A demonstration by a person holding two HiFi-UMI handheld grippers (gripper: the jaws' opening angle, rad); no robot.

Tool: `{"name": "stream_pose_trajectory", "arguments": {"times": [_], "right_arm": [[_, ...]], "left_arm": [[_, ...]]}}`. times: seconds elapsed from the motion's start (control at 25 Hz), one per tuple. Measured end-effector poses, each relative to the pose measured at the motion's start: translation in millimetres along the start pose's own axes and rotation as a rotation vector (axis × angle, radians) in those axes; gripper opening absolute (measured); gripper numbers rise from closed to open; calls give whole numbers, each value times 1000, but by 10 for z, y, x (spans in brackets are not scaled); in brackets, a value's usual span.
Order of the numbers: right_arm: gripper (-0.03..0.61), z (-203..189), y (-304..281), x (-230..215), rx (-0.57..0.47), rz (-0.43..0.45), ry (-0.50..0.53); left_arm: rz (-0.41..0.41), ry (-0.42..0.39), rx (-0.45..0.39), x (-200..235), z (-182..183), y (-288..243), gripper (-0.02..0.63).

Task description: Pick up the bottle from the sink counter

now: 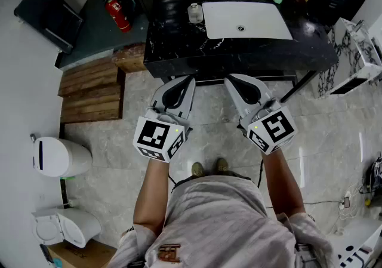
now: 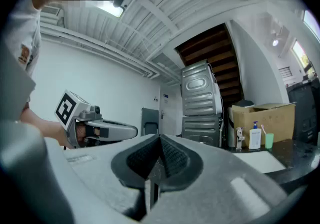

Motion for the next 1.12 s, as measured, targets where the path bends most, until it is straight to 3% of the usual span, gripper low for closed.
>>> {"name": "stream_pose_trajectory", "arguments": {"times": [0.76,1.12], "right_arm": [[2,-90,105,-583,-5,59,-27],[2,-155,-128,-753,9,68,-19]], "left_arm": [[75,-19,14,-70,-13,-528,0],[109,-21,17,284,-57,-733,2]]}}
Point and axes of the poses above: the fingertips, and each gripper's own axes: y backward along the fingers, x to its left, z out of its top, the point moved 1 cm from there along y, backward along the fingers, and after that the axes turned 1 degree about -z, right-handed, at the moved point
